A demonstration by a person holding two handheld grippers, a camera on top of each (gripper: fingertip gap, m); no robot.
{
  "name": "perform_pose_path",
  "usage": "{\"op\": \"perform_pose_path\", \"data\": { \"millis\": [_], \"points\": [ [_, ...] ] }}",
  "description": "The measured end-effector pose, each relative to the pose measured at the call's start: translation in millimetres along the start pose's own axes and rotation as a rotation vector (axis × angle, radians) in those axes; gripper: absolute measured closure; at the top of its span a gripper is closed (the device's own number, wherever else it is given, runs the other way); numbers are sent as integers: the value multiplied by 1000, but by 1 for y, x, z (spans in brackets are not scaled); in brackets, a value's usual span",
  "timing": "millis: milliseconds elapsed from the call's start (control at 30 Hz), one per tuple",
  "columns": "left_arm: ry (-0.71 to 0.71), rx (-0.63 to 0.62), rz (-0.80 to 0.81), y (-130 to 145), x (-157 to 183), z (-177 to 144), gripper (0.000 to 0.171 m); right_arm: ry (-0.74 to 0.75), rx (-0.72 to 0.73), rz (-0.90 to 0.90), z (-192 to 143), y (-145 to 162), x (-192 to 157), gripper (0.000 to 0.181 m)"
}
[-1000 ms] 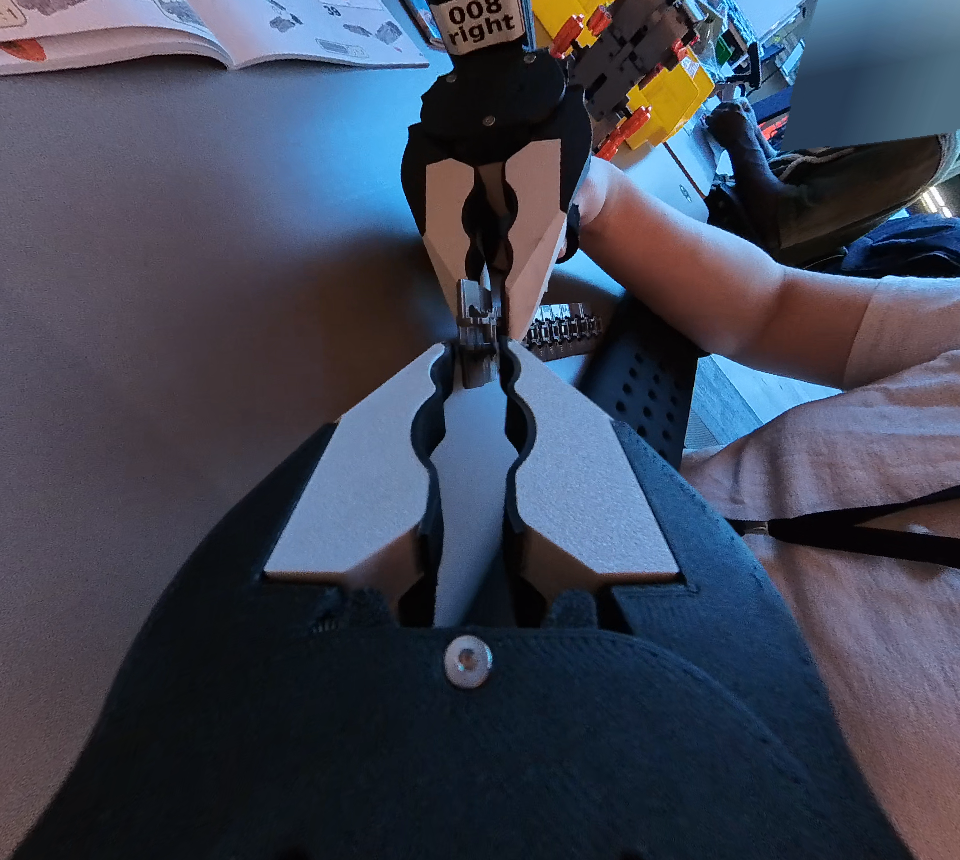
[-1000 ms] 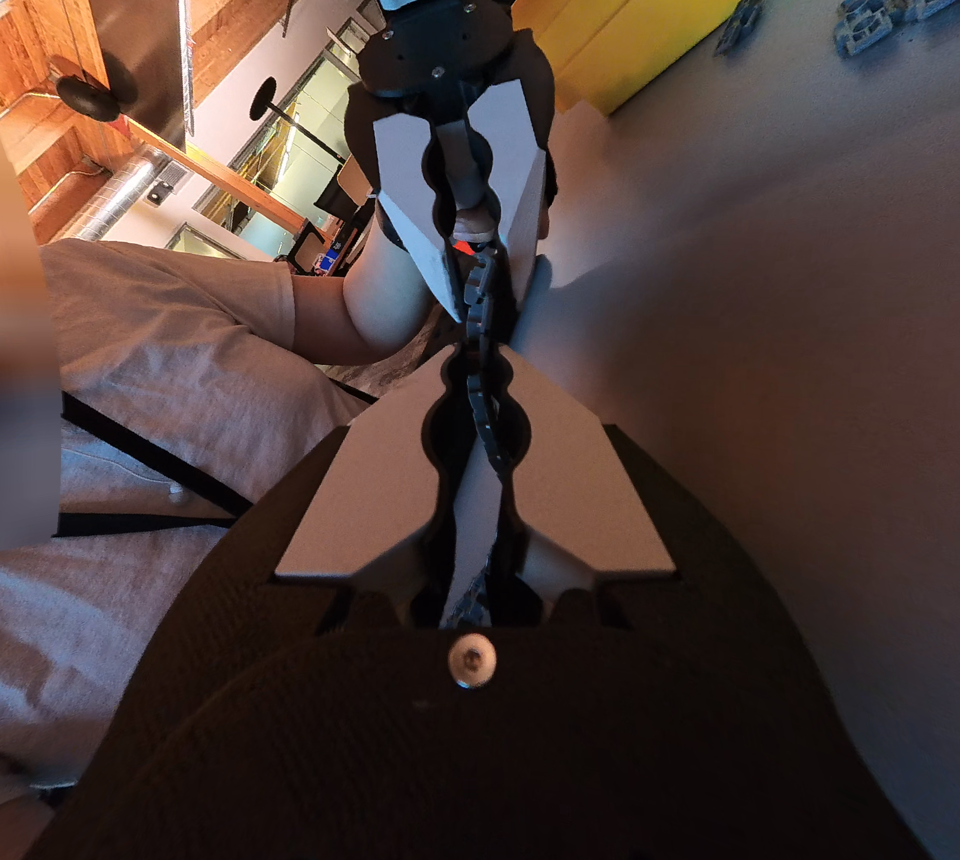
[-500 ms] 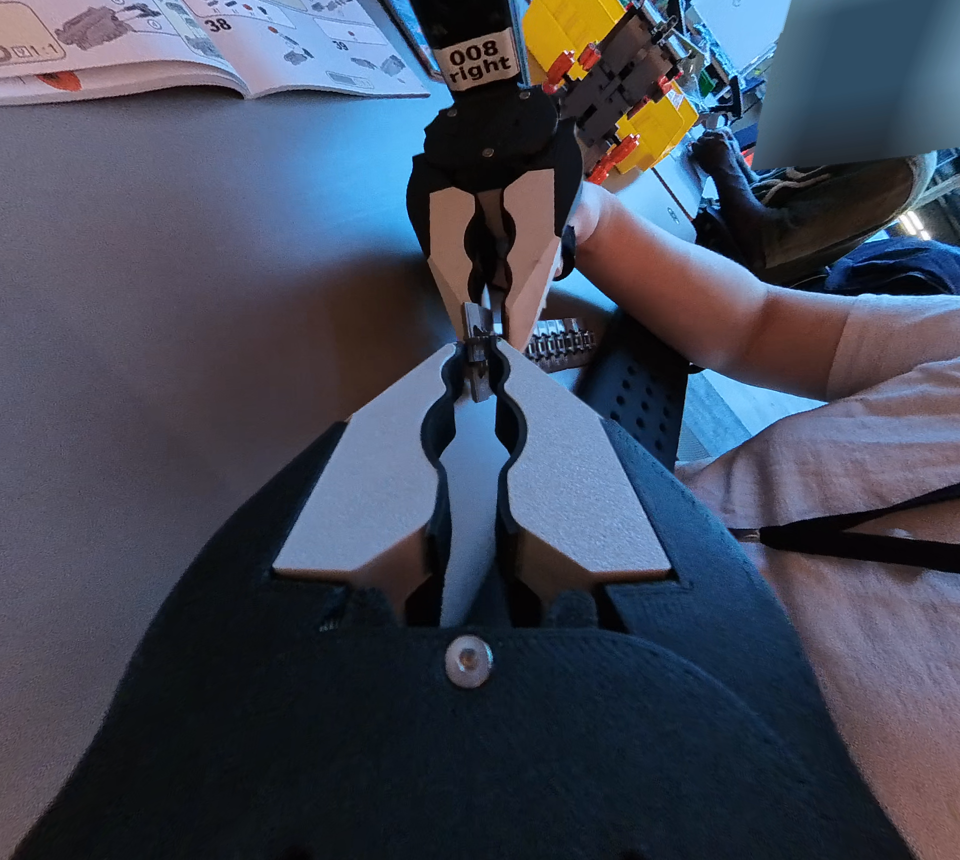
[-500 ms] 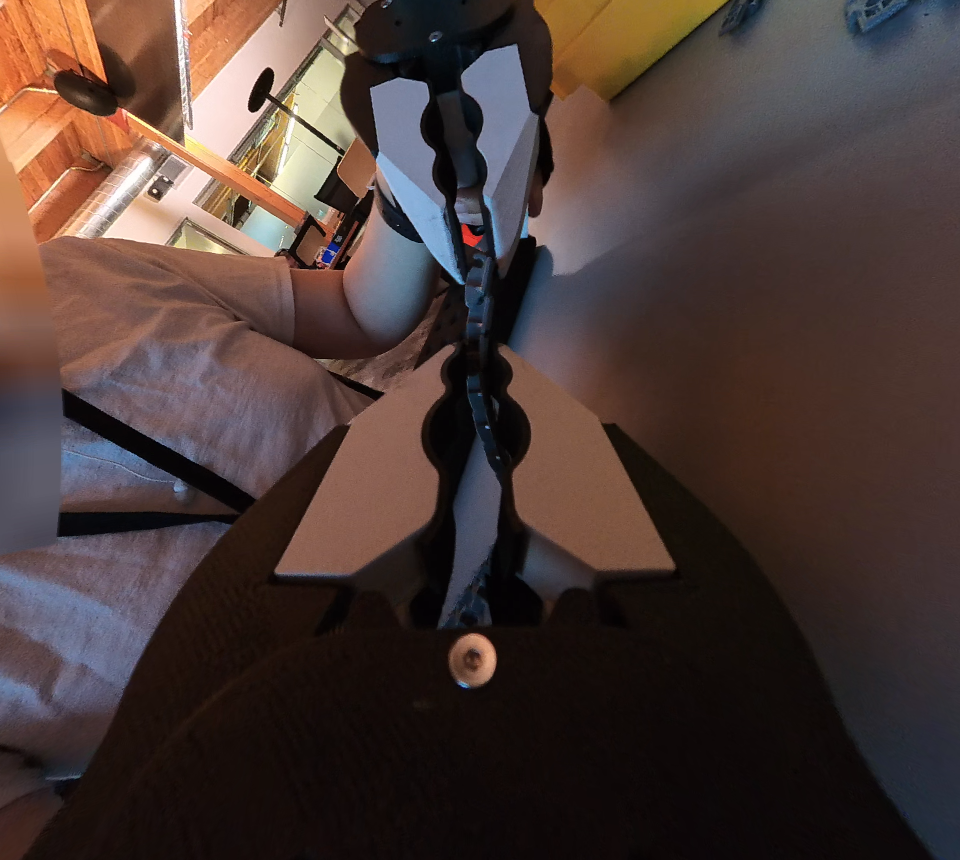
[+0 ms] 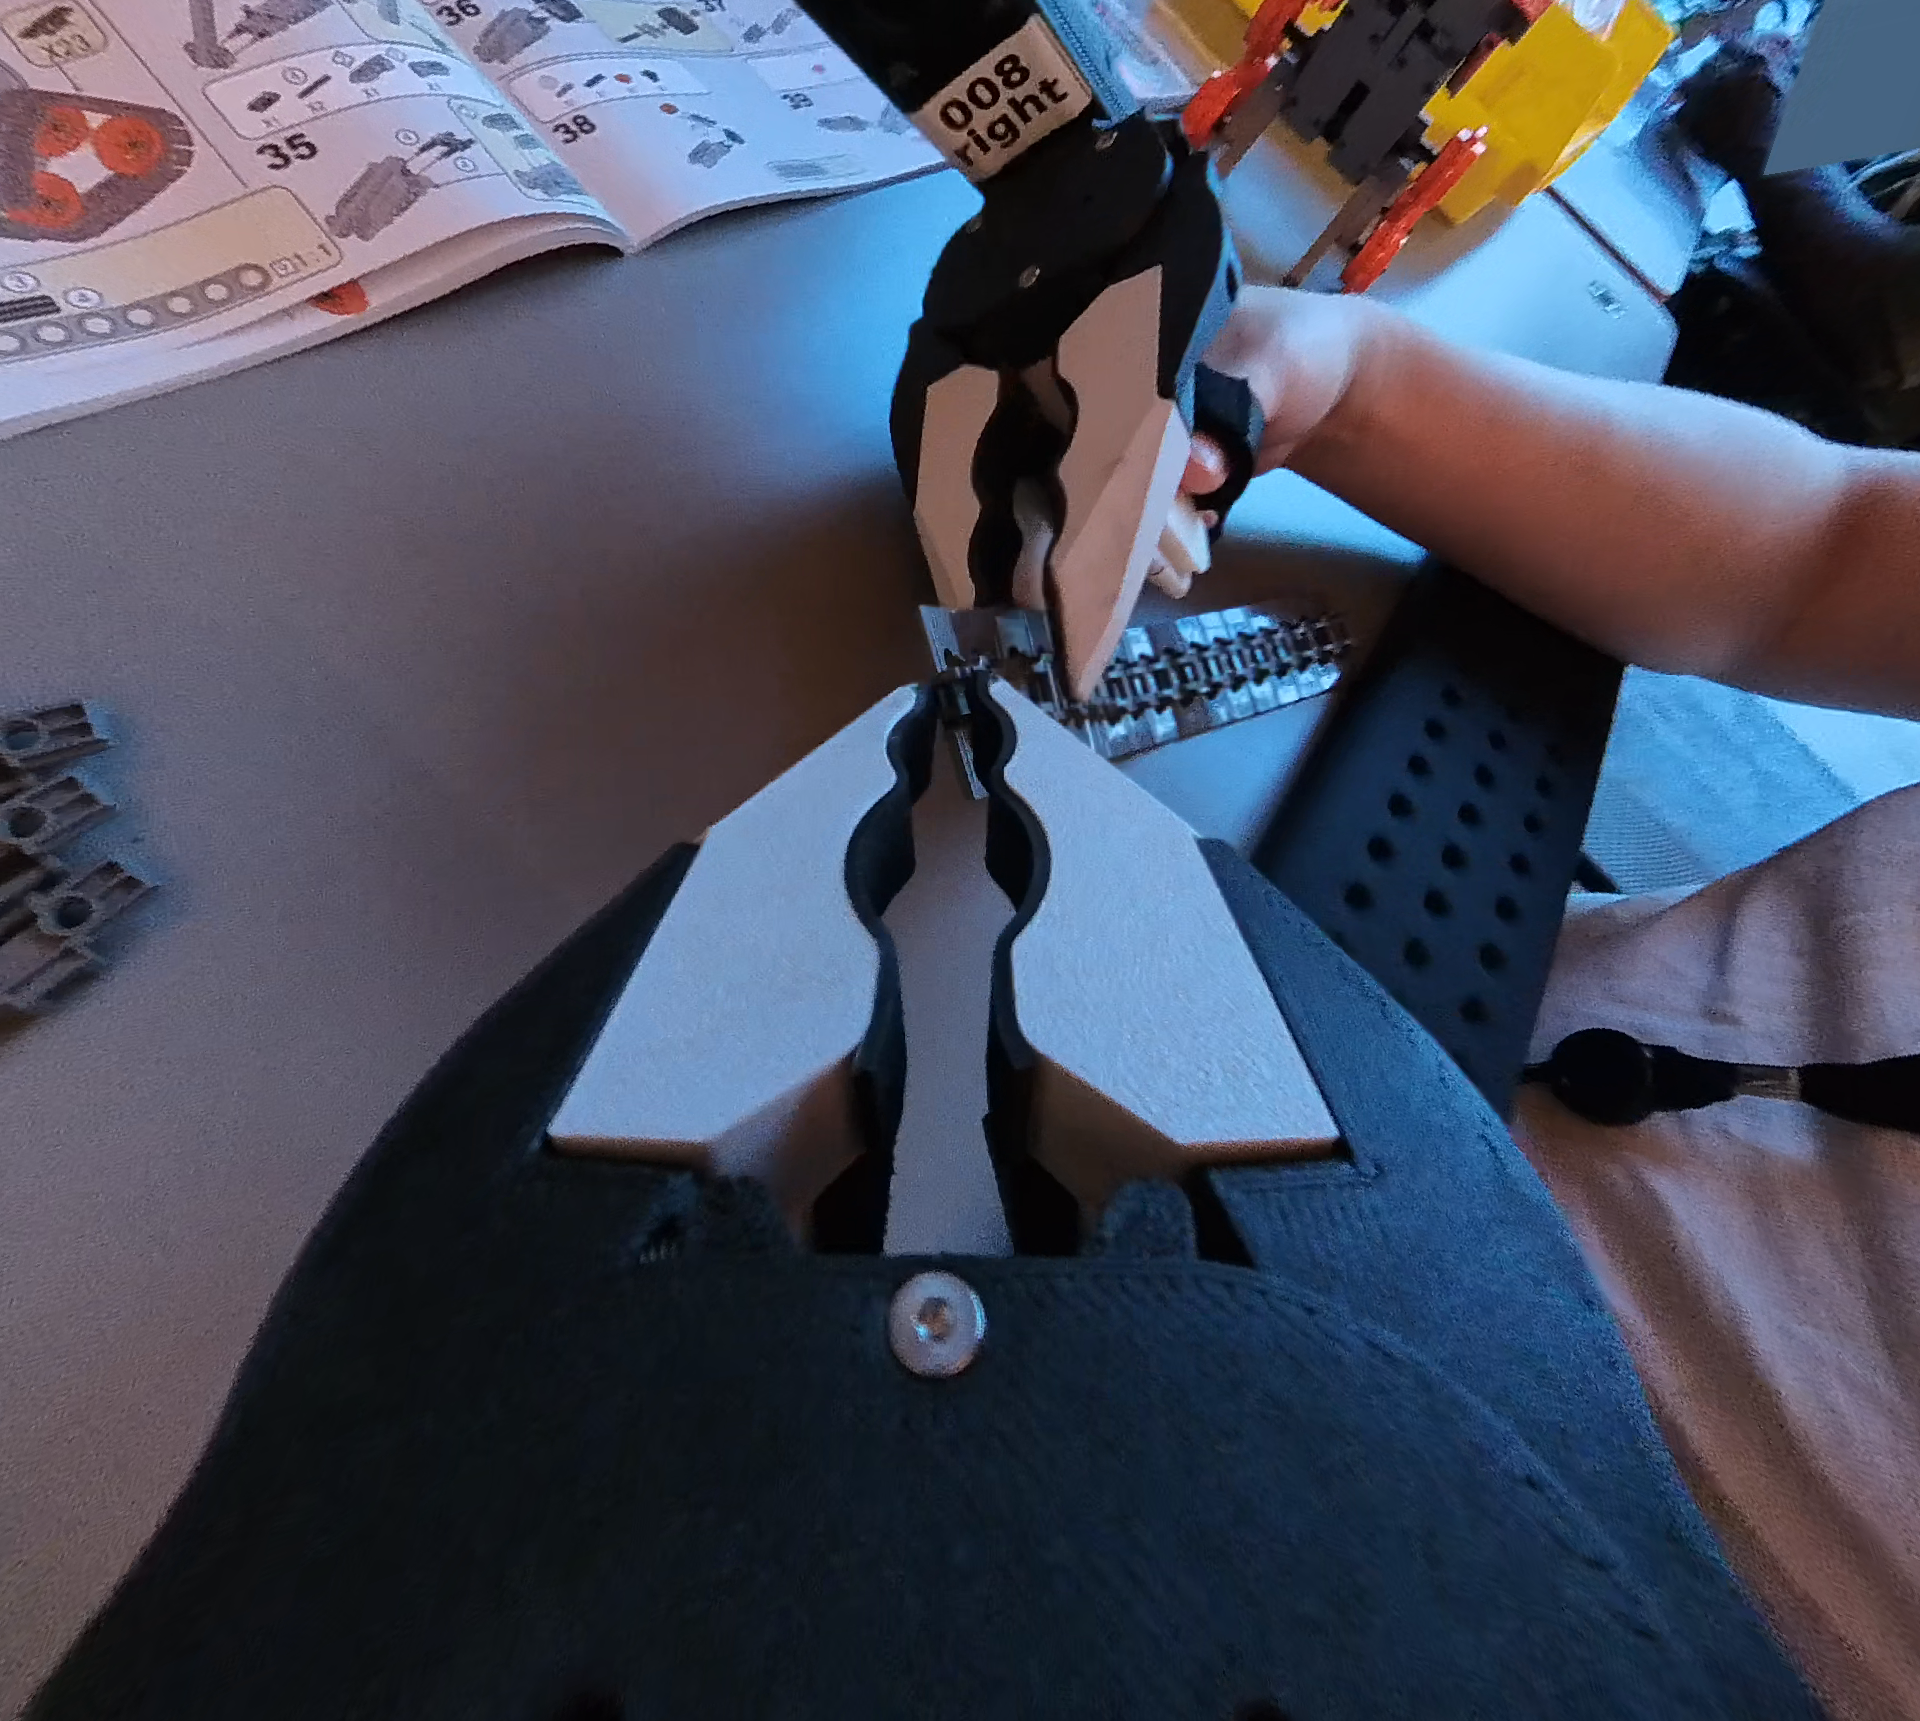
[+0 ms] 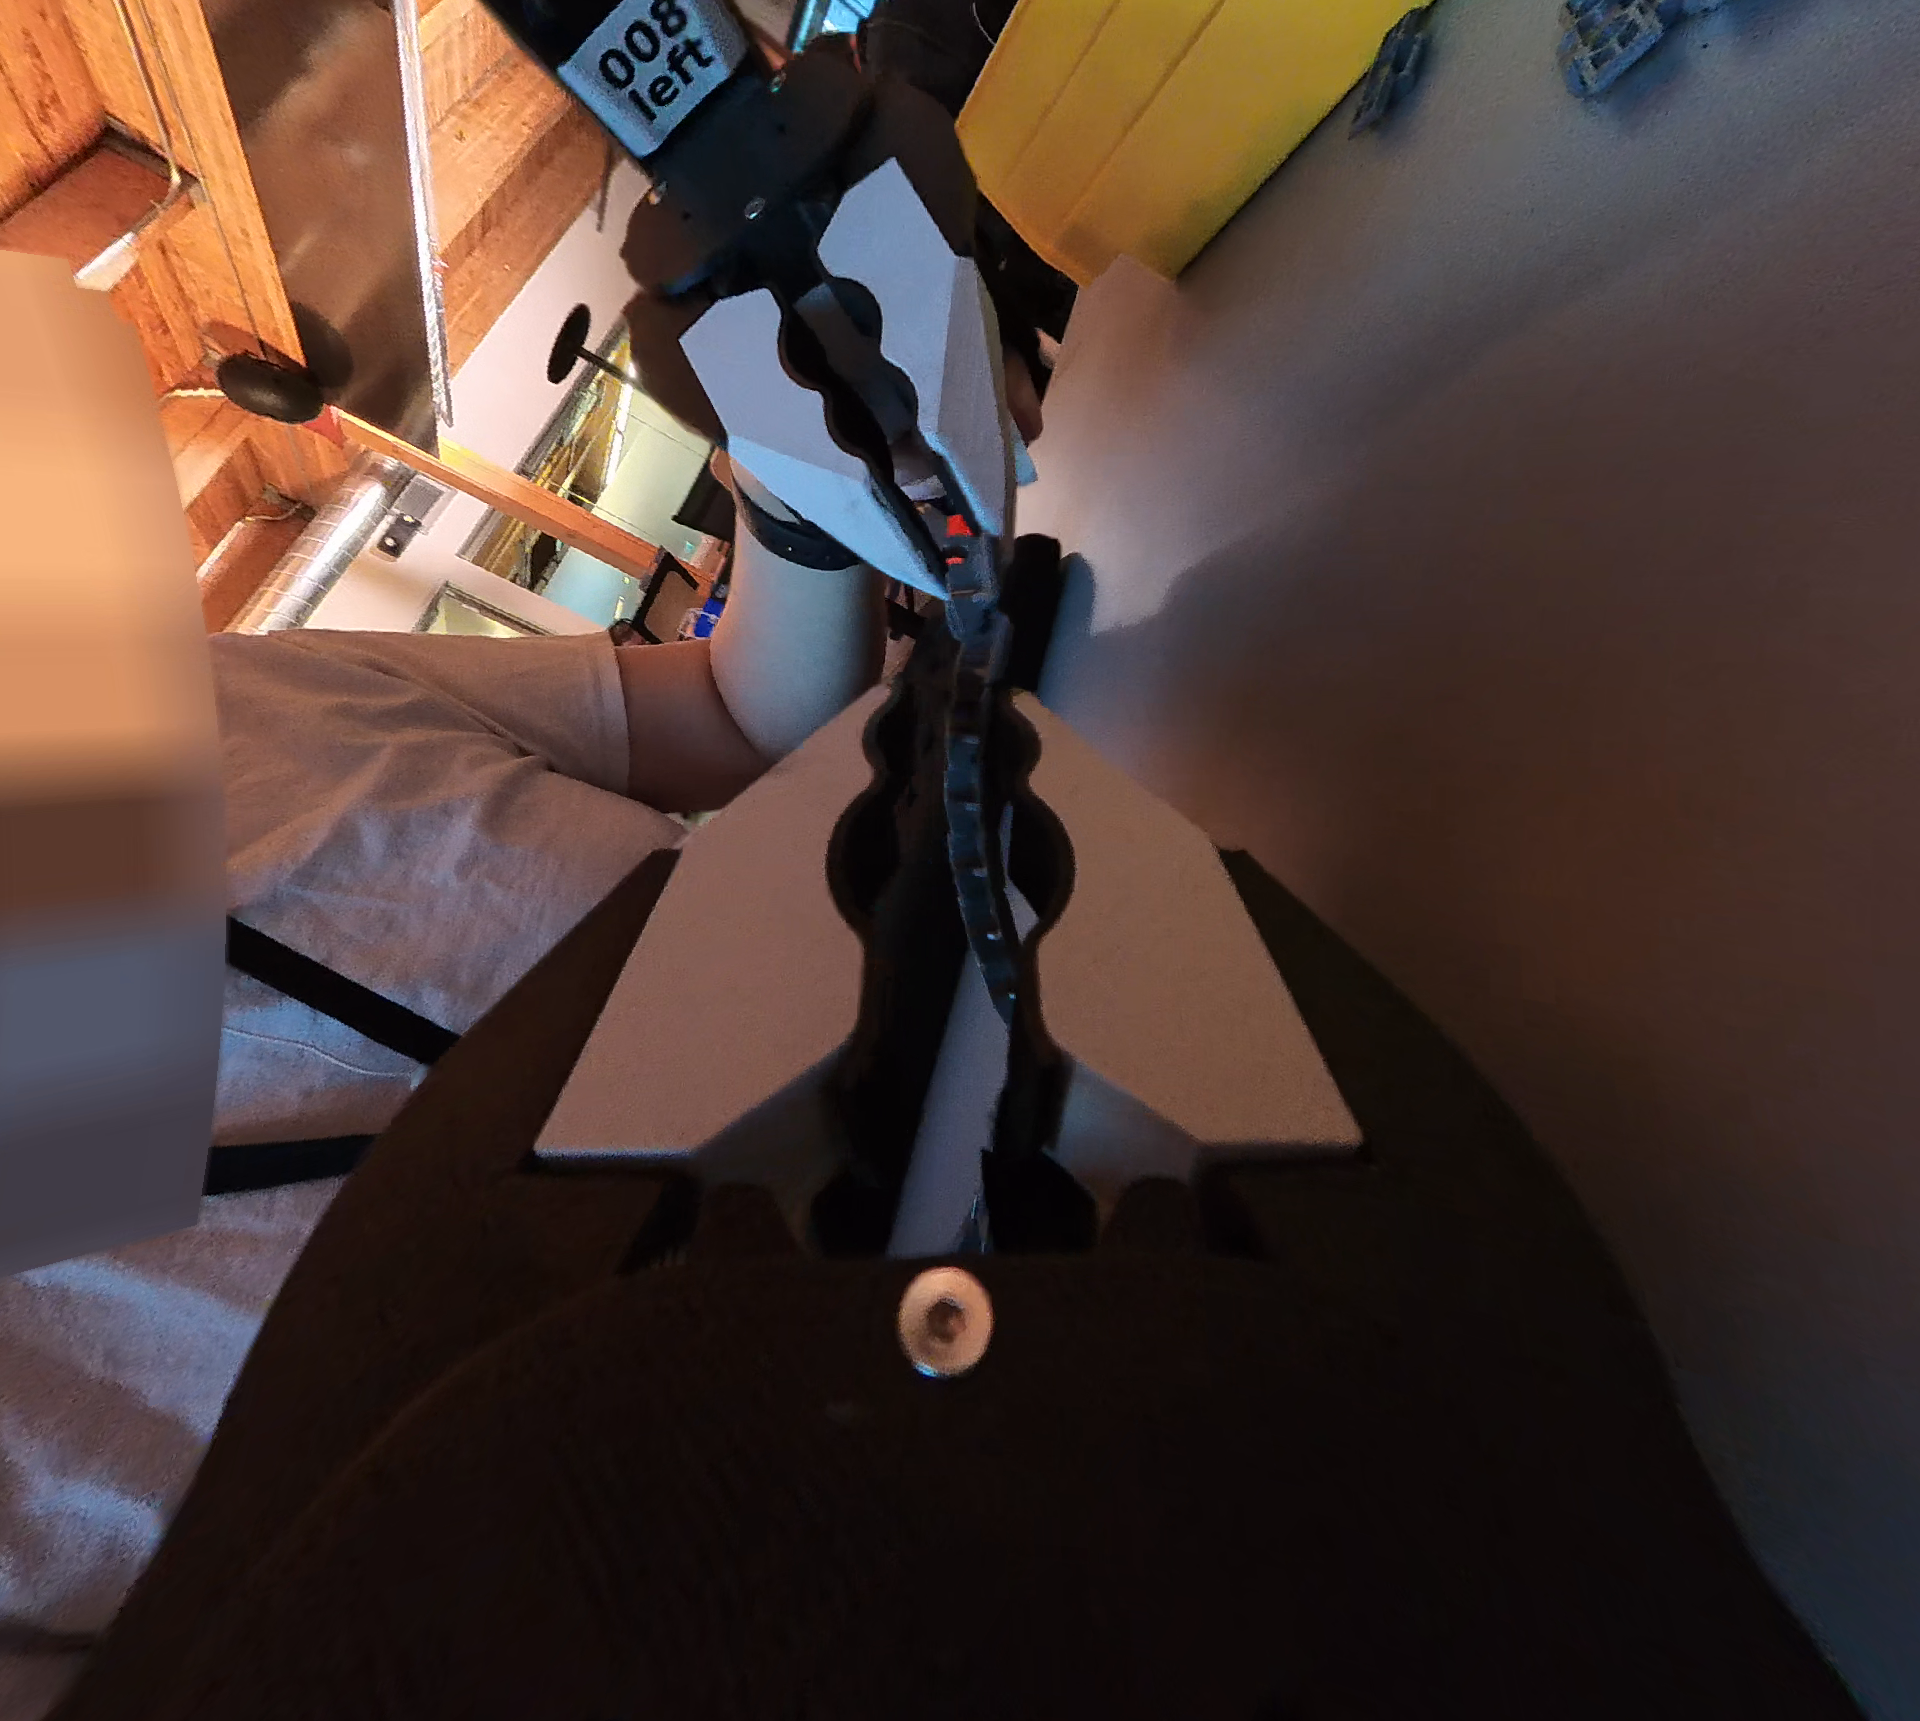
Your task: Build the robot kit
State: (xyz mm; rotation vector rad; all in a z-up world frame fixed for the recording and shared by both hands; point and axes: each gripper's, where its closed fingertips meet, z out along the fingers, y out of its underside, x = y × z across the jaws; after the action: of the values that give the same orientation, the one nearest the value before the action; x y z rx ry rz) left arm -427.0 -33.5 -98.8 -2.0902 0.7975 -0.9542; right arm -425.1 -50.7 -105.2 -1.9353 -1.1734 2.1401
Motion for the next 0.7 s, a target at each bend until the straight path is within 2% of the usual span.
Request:
{"op": "perform_pose_path", "data": {
  "millis": [33, 100, 300, 400, 700],
  "points": [
    [-15, -8, 14, 1, -1, 0, 167, -4, 3, 16, 0, 0, 0, 166],
    [-27, -9, 28, -1, 0, 0, 167, 23, 1, 21, 1, 0, 4, 175],
    [-62, -28, 53, 1, -4, 0, 167, 25, 25, 59, 2, -2, 6, 169],
    [-64, -20, 57, 0, -3, 1, 167, 36, 27, 95, 2, -2, 8, 175],
    [-138, -34, 127, -1, -3, 1, 167, 61, 44, 87, 1, -3, 10, 175]
  ]
}}
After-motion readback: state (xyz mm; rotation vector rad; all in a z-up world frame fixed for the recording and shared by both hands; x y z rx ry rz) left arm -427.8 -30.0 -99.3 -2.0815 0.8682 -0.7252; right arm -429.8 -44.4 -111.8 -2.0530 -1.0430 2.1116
